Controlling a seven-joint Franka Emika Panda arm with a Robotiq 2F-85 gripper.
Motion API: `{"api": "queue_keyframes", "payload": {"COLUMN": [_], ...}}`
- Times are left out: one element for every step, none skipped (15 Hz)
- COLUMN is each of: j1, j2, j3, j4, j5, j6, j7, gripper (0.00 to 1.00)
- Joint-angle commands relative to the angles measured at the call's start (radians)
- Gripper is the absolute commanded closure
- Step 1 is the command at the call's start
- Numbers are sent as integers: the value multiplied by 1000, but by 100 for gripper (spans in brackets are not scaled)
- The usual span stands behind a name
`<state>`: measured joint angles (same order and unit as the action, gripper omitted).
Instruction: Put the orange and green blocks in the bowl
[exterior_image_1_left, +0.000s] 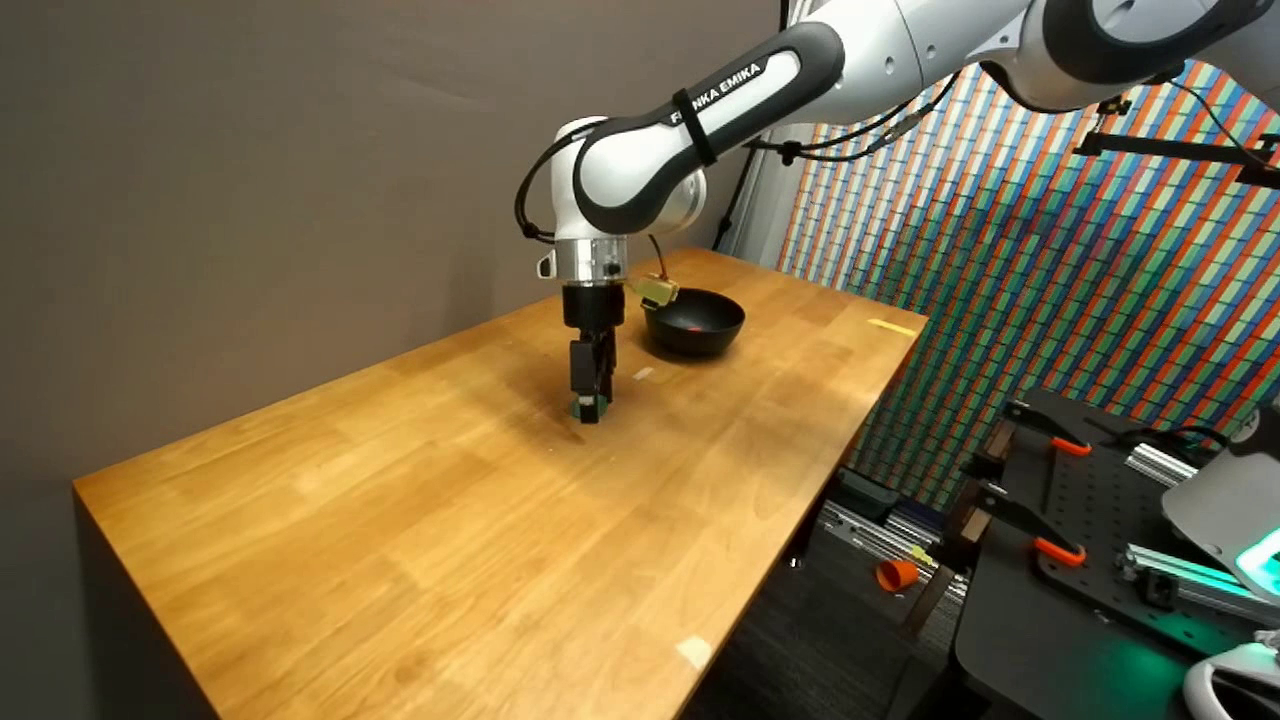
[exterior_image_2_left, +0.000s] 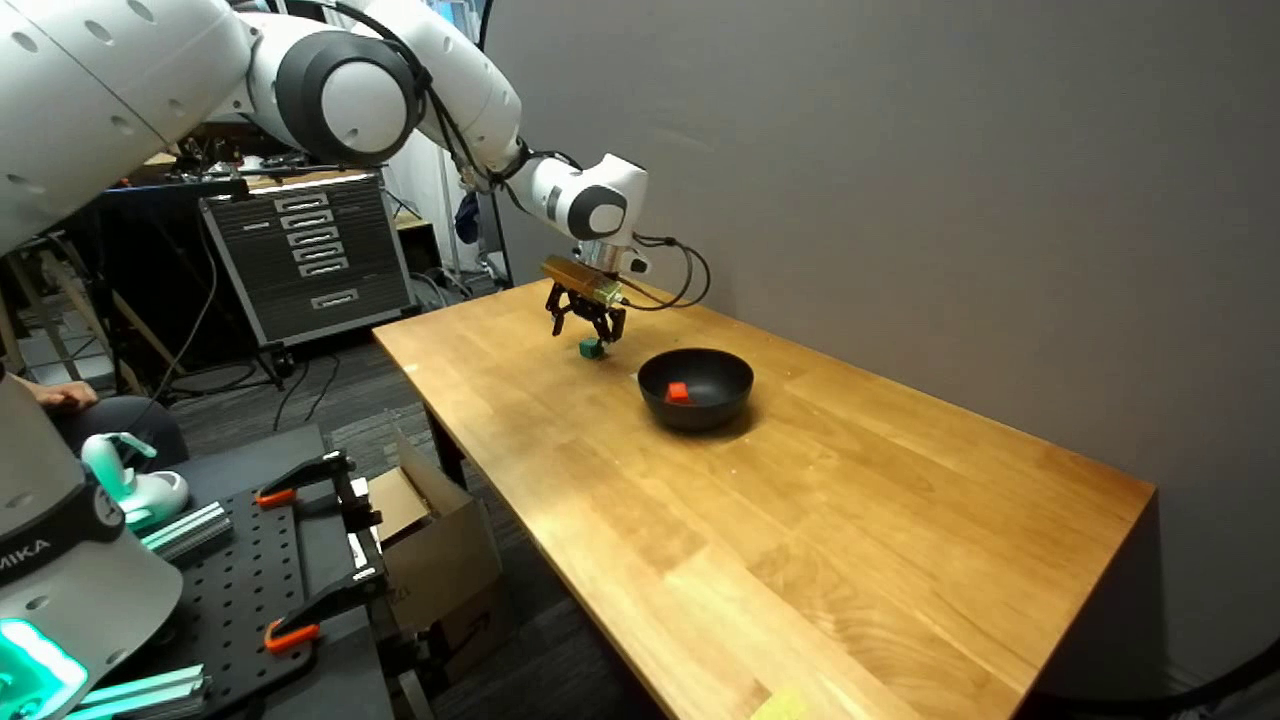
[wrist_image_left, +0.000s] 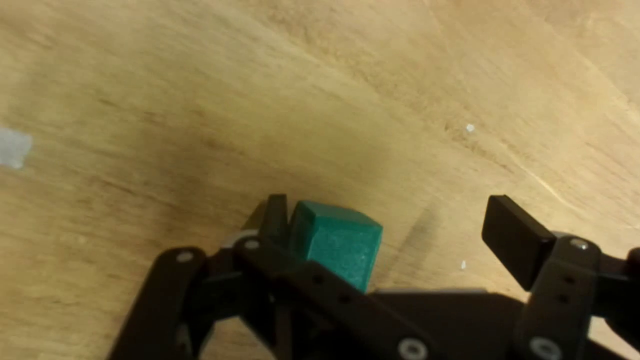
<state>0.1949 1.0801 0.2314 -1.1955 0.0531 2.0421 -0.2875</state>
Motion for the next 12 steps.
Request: {"api": "queue_keyframes", "payload": {"j1": [41,51,58,63,68,72,74,77,79,85,88,95], "j2": [45,50,54,52,50,48,43,40,34,26,18,7], "j3": [-36,-44,-52,-56,-61,-68,-68,-71,-73,-81,-86,-99], "j4": [53,51,52,50,47,47,43,44,43,42,39,33], "j5": [-68,-91,-108,-119,-130,-140,-142,-144,-146,-152,-158,-171], "j6": [96,121,133,138,147,149,150,148,146,147,147,153], "j7": [-16,-13,-9,0,5,11,14,20,25,37,45,61], "gripper": [0,0,25,27,34,44,51,59,66,72,81,81]}}
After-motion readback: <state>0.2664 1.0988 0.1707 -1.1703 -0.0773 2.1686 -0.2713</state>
